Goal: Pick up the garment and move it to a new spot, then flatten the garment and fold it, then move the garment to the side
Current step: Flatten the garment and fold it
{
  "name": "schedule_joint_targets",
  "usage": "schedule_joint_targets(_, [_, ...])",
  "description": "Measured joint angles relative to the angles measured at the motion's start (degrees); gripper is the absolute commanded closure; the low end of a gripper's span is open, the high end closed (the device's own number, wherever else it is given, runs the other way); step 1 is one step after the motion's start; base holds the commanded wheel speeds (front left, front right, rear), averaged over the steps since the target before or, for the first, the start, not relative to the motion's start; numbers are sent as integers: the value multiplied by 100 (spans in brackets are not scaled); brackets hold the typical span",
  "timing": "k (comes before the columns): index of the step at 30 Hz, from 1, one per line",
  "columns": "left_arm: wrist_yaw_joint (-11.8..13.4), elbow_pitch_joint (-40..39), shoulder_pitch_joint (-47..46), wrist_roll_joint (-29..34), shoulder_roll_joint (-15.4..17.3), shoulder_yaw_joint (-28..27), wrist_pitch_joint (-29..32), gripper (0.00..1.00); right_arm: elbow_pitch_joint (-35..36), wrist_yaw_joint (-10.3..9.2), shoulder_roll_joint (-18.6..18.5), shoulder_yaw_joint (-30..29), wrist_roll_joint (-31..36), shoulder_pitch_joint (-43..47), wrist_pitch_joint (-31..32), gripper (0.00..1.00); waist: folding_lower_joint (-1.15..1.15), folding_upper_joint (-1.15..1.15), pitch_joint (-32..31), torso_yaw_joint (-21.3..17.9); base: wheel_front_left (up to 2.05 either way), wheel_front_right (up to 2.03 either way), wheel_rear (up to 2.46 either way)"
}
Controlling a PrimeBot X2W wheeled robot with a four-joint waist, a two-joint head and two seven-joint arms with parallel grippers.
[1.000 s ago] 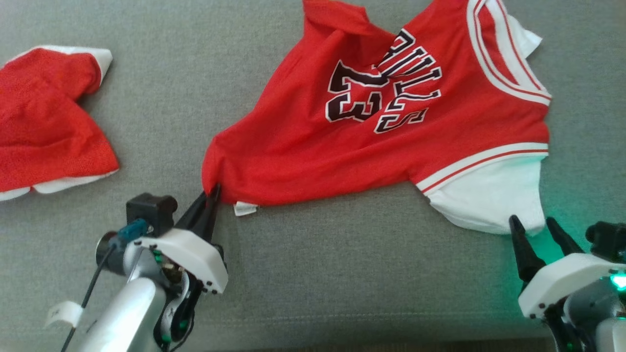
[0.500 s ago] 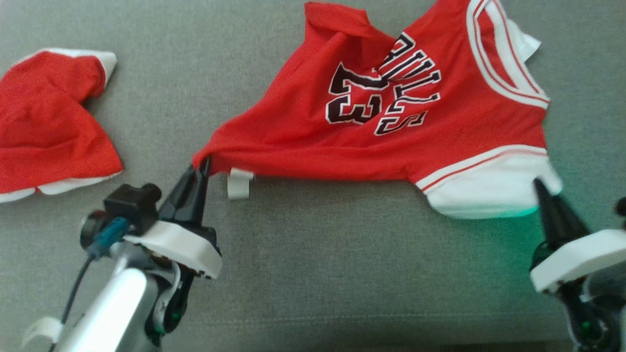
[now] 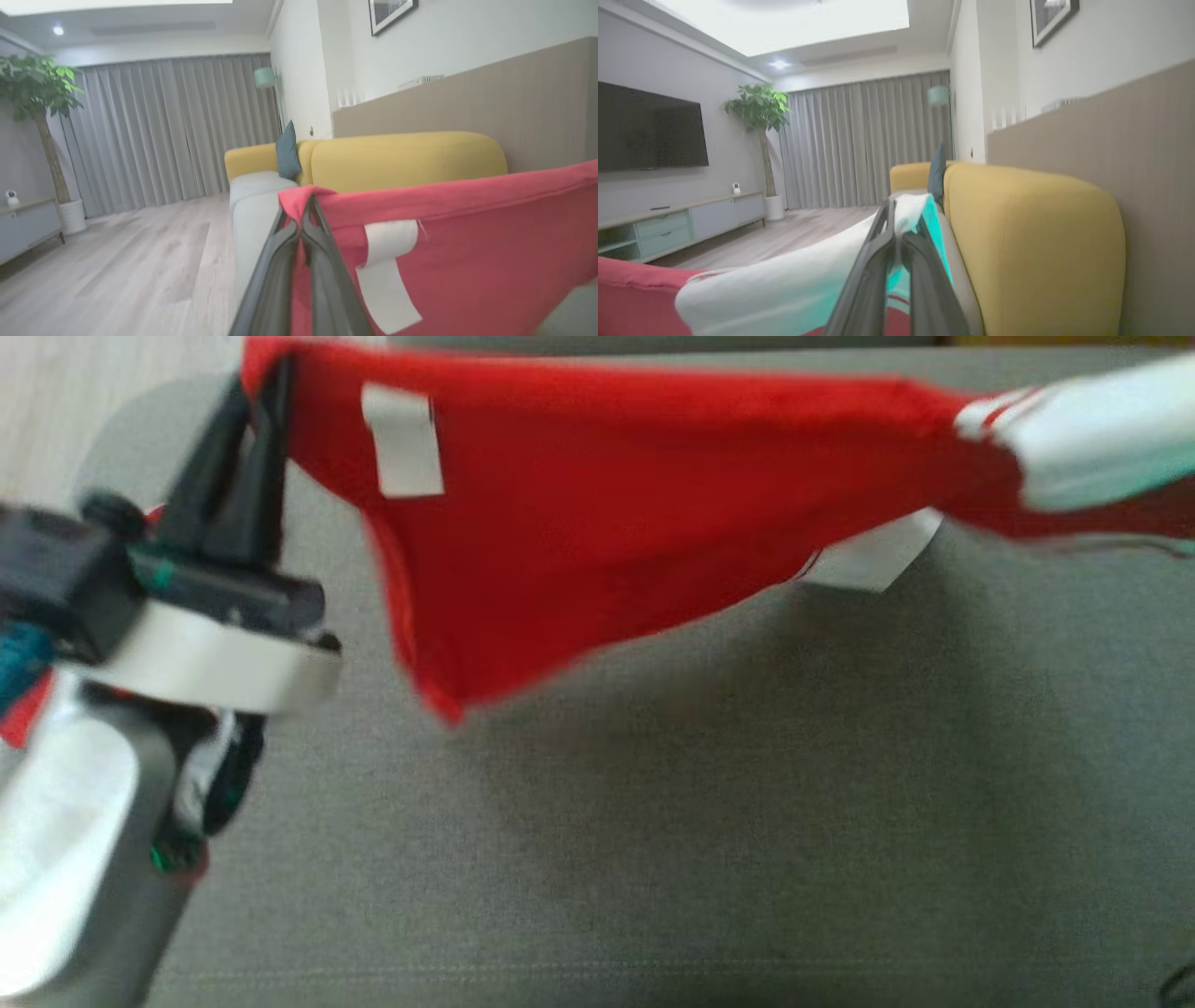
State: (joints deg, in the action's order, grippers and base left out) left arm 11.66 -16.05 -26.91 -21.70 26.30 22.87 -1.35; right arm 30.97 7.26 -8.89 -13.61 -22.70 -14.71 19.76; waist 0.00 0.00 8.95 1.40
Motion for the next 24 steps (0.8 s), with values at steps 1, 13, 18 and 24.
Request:
schedule_joint_targets(1, [-8, -68, -121, 13, 33, -13, 76, 100, 23, 0, -73, -5, 0, -177, -9, 100, 0, 0, -52, 0, 0, 0, 0])
schedule_joint_targets(13, [-68, -350, -1014, -5, 78, -144, 531, 100, -439, 0, -468, -40, -310, -1572, 67, 100, 0, 0, -229, -28, 0, 0, 0])
schedule_joint_targets(18, [-332, 334, -1494, -283, -198, -53, 516, 100, -1222, 0, -677, 236, -444, -2148, 44, 100, 0, 0, -13, -13, 0, 0, 0])
schedule_joint_targets(24, [-626, 2359, -2647, -357, -759, 74, -16, 100, -2809, 0, -776, 1025, -452, -3627, -477, 100, 1, 0, 297, -11, 0, 0, 0])
